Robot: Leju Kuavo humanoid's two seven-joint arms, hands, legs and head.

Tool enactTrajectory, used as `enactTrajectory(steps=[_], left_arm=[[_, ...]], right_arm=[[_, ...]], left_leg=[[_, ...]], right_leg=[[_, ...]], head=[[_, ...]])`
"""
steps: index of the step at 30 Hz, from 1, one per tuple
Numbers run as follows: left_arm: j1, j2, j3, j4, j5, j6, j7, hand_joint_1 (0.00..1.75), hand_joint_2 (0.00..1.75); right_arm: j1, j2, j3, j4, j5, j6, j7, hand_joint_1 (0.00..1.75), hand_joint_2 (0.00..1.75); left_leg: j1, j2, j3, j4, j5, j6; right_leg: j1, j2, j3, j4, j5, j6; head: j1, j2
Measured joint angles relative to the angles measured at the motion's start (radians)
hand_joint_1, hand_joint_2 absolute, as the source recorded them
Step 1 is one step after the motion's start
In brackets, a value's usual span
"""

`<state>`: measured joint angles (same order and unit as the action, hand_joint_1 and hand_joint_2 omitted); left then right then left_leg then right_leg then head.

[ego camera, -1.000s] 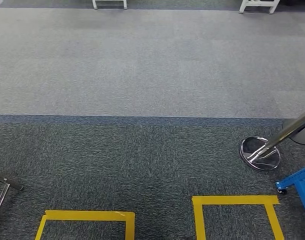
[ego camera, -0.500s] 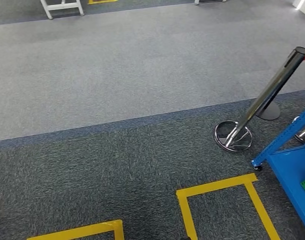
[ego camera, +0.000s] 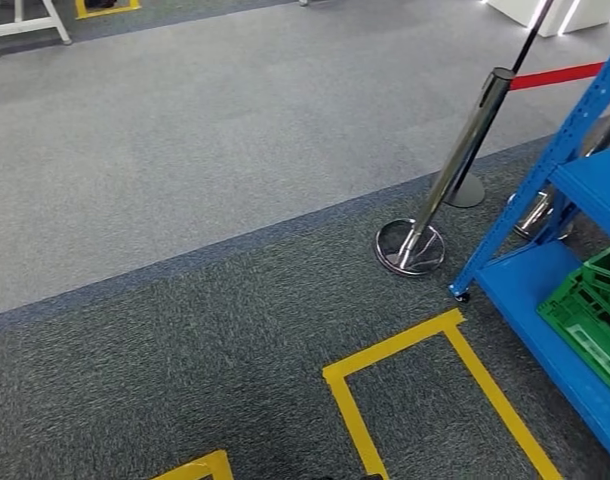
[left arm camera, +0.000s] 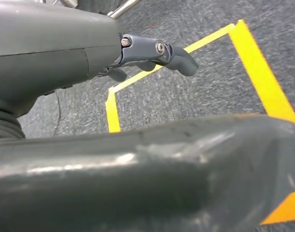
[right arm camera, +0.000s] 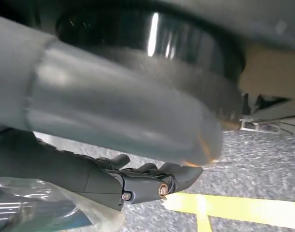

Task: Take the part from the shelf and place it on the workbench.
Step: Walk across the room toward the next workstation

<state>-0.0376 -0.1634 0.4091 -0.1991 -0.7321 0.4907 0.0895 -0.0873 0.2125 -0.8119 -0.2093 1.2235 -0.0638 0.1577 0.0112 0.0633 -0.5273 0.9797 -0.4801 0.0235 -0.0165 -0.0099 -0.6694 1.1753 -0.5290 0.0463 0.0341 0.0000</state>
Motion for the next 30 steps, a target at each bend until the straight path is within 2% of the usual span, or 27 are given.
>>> enactTrajectory(steps=[1, 2, 3, 4, 6, 7, 8, 9, 10, 11, 12, 13, 14, 15, 17, 18, 19, 20, 21, 22, 24, 25, 26, 27, 28, 29, 30], left_arm=[[-0.001, 0.000, 0.002, 0.000, 0.002, 0.000, -0.001, 0.00, 0.00], [-0.002, 0.000, 0.004, 0.000, 0.004, 0.000, -0.002, 0.00, 0.00], [-0.002, 0.001, 0.006, 0.000, 0.007, 0.000, -0.003, 0.00, 0.00], [-0.003, 0.002, 0.009, 0.000, 0.009, 0.000, -0.004, 0.00, 0.00], [-0.005, 0.002, 0.012, 0.000, 0.011, 0.000, -0.005, 0.00, 0.00], [-0.006, 0.001, 0.013, 0.000, 0.011, 0.000, -0.005, 0.00, 0.00], [-0.007, 0.001, 0.014, 0.000, 0.011, 0.000, -0.006, 0.00, 0.00], [-0.007, 0.001, 0.015, 0.000, 0.011, 0.000, -0.007, 0.00, 0.00], [-0.006, 0.001, 0.016, 0.000, 0.012, 0.000, -0.007, 0.00, 0.00], [-0.004, 0.001, 0.016, 0.000, 0.012, 0.000, -0.008, 0.00, 0.00], [-0.002, 0.001, 0.017, 0.000, 0.012, 0.000, -0.008, 0.00, 0.00], [0.000, 0.001, 0.017, 0.000, 0.012, 0.000, -0.008, 0.00, 0.00], [0.000, 0.001, 0.017, 0.000, 0.012, 0.000, -0.008, 0.00, 0.00], [-0.001, 0.001, 0.017, 0.000, 0.013, 0.000, -0.008, 0.00, 0.00], [-0.001, 0.002, 0.018, 0.000, 0.013, 0.000, -0.011, 0.00, 0.00], [-0.001, 0.003, 0.019, 0.000, 0.013, 0.000, -0.014, 0.00, 0.00], [-0.001, 0.004, 0.020, 0.000, 0.014, 0.000, -0.017, 0.00, 0.00], [-0.003, 0.005, 0.022, 0.000, 0.015, 0.000, -0.021, 0.00, 0.00], [-0.004, 0.004, 0.024, 0.000, 0.017, -0.001, -0.025, 0.00, 0.00], [-0.007, 0.003, 0.026, 0.000, 0.019, -0.003, -0.030, 0.00, 0.00], [-0.010, 0.000, 0.033, 0.000, 0.025, -0.020, -0.043, 0.00, 0.00], [-0.009, -0.001, 0.035, 0.000, 0.028, -0.034, -0.049, 0.00, 0.00], [-0.007, -0.002, 0.038, 0.000, 0.029, -0.049, -0.053, 0.00, 0.00], [-0.005, -0.002, 0.040, 0.000, 0.031, -0.062, -0.055, 0.00, 0.00], [-0.004, -0.002, 0.042, 0.000, 0.031, -0.070, -0.055, 0.00, 0.00], [-0.004, -0.002, 0.044, 0.000, 0.031, -0.075, -0.053, 0.00, 0.00], [-0.005, -0.002, 0.047, 0.000, 0.031, -0.078, -0.051, 0.00, 0.00]], right_arm=[[0.000, 0.000, 0.000, 0.000, -0.001, 0.000, 0.000, 0.00, 0.00], [0.000, 0.000, 0.000, -0.001, -0.001, 0.000, 0.000, 0.00, 0.00], [0.000, 0.001, 0.000, -0.001, -0.001, 0.001, 0.000, 0.00, 0.00], [0.000, 0.001, 0.000, -0.001, -0.001, 0.003, 0.000, 0.00, 0.00], [0.001, 0.001, 0.000, 0.000, -0.001, 0.004, 0.000, 0.00, 0.00], [0.001, 0.001, 0.000, 0.000, -0.002, 0.004, 0.000, 0.00, 0.00], [0.001, 0.001, 0.000, 0.000, -0.002, 0.003, 0.000, 0.00, 0.00], [0.001, 0.001, 0.000, 0.000, -0.002, 0.002, 0.000, 0.00, 0.00], [0.000, 0.001, 0.000, 0.000, -0.002, 0.002, 0.000, 0.00, 0.00], [0.000, 0.001, 0.000, 0.000, -0.002, 0.003, 0.000, 0.00, 0.00], [0.000, 0.001, 0.000, 0.000, -0.002, 0.003, 0.000, 0.00, 0.00], [0.001, 0.001, 0.000, 0.000, -0.002, 0.003, 0.000, 0.00, 0.00], [0.001, 0.001, 0.000, 0.000, -0.002, 0.004, 0.000, 0.00, 0.00], [0.001, 0.001, 0.000, 0.000, -0.002, 0.004, 0.000, 0.00, 0.00], [0.000, 0.002, 0.000, 0.000, -0.001, 0.004, 0.001, 0.00, 0.00], [0.000, 0.003, 0.000, 0.000, -0.001, 0.004, 0.001, 0.00, 0.00], [0.000, 0.003, 0.000, 0.001, 0.000, 0.004, 0.002, 0.00, 0.00], [0.000, 0.004, 0.000, 0.001, 0.001, 0.004, 0.003, 0.00, 0.00], [0.000, 0.003, 0.000, 0.001, 0.002, 0.004, 0.005, 0.00, 0.00], [0.001, 0.002, 0.000, 0.001, 0.002, 0.003, 0.006, 0.00, 0.00], [0.000, 0.001, 0.000, 0.000, 0.002, 0.001, 0.010, 0.00, 0.00], [0.000, 0.000, 0.000, 0.000, 0.002, 0.000, 0.012, 0.00, 0.00], [-0.001, 0.000, 0.000, 0.000, 0.002, 0.000, 0.015, 0.00, 0.00], [-0.001, 0.000, 0.000, 0.000, 0.002, 0.001, 0.018, 0.00, 0.00], [-0.001, 0.000, 0.000, 0.000, 0.002, 0.002, 0.022, 0.00, 0.00], [-0.002, 0.000, 0.000, 0.000, 0.002, 0.004, 0.026, 0.00, 0.00], [-0.002, 0.000, 0.000, -0.001, 0.002, 0.004, 0.030, 0.00, 0.00]], left_leg=[[0.000, 0.010, 0.001, 0.003, -0.003, -0.005], [-0.002, 0.018, 0.001, 0.008, -0.008, -0.011], [-0.005, 0.026, 0.002, 0.012, -0.013, -0.018], [-0.008, 0.032, 0.004, 0.015, -0.016, -0.023], [-0.007, 0.044, 0.008, 0.019, -0.020, -0.032], [-0.004, 0.034, 0.008, 0.025, -0.028, -0.036], [-0.001, 0.015, 0.000, 0.048, -0.046, -0.040], [0.001, -0.010, -0.017, 0.091, -0.074, -0.043], [0.001, -0.034, -0.045, 0.158, -0.109, -0.043], [0.000, -0.046, -0.079, 0.234, -0.143, -0.041], [-0.001, -0.050, -0.109, 0.295, -0.162, -0.038], [-0.003, -0.051, -0.128, 0.329, -0.164, -0.033], [-0.006, -0.054, -0.128, 0.319, -0.142, -0.026], [-0.009, -0.061, -0.112, 0.271, -0.105, -0.017], [-0.017, -0.106, -0.058, 0.130, -0.027, 0.002], [-0.019, -0.129, -0.037, 0.076, -0.009, 0.006], [-0.021, -0.145, -0.024, 0.045, -0.004, 0.009], [-0.021, -0.147, -0.020, 0.036, -0.008, 0.009], [-0.021, -0.138, -0.017, 0.028, -0.007, 0.008], [-0.019, -0.126, -0.014, 0.019, -0.003, 0.008], [-0.014, -0.098, -0.006, 0.000, 0.006, 0.012], [-0.013, -0.082, -0.003, -0.006, 0.008, 0.013], [-0.013, -0.068, -0.002, -0.007, 0.008, 0.014], [-0.012, -0.051, -0.002, -0.007, 0.006, 0.014], [-0.011, -0.034, -0.001, -0.006, 0.004, 0.012], [-0.010, -0.018, 0.000, -0.006, 0.002, 0.010], [-0.007, -0.002, 0.003, -0.005, -0.002, 0.006]], right_leg=[[0.001, -0.024, 0.036, -0.066, 0.023, 0.002], [0.001, -0.042, 0.068, -0.120, 0.040, -0.001], [0.003, -0.055, 0.089, -0.155, 0.046, -0.007], [0.006, -0.059, 0.096, -0.165, 0.043, -0.015], [0.008, -0.037, 0.095, -0.162, 0.044, -0.032], [0.007, -0.028, 0.094, -0.162, 0.045, -0.039], [0.007, -0.018, 0.094, -0.162, 0.047, -0.046], [0.006, -0.007, 0.094, -0.163, 0.049, -0.051], [0.008, 0.004, 0.094, -0.163, 0.049, -0.056], [0.011, 0.017, 0.094, -0.163, 0.049, -0.059], [0.014, 0.032, 0.094, -0.163, 0.050, -0.062], [0.018, 0.047, 0.095, -0.163, 0.050, -0.063], [0.021, 0.063, 0.096, -0.163, 0.050, -0.064], [0.023, 0.078, 0.098, -0.163, 0.050, -0.065], [0.024, 0.106, 0.099, -0.162, 0.051, -0.064], [0.023, 0.119, 0.097, -0.161, 0.052, -0.063], [0.021, 0.130, 0.093, -0.160, 0.053, -0.059], [0.019, 0.141, 0.089, -0.161, 0.055, -0.054], [0.017, 0.153, 0.082, -0.163, 0.058, -0.048], [0.017, 0.149, 0.078, -0.162, 0.056, -0.044], [0.020, 0.098, 0.051, -0.120, 0.026, -0.036], [0.019, 0.062, 0.028, -0.069, -0.003, -0.032], [0.018, 0.038, -0.002, -0.010, -0.033, -0.027], [0.015, 0.026, -0.032, 0.051, -0.057, -0.020], [0.013, 0.021, -0.050, 0.089, -0.065, -0.015], [0.010, 0.016, -0.050, 0.092, -0.055, -0.009], [0.007, 0.009, -0.030, 0.061, -0.029, -0.004]], head=[[0.001, 0.000], [0.001, 0.000], [0.001, 0.000], [0.000, 0.000], [-0.003, 0.000], [-0.003, 0.000], [-0.004, 0.000], [-0.006, 0.000], [-0.007, 0.000], [-0.008, 0.000], [-0.009, 0.000], [-0.009, 0.000], [-0.009, 0.000], [-0.008, 0.000], [-0.008, 0.000], [-0.009, 0.000], [-0.009, 0.000], [-0.010, 0.000], [-0.010, 0.000], [-0.010, 0.000], [-0.006, 0.000], [-0.003, 0.000], [-0.001, 0.000], [-0.001, 0.000], [-0.001, 0.000], [-0.001, 0.000], [-0.001, 0.000]])
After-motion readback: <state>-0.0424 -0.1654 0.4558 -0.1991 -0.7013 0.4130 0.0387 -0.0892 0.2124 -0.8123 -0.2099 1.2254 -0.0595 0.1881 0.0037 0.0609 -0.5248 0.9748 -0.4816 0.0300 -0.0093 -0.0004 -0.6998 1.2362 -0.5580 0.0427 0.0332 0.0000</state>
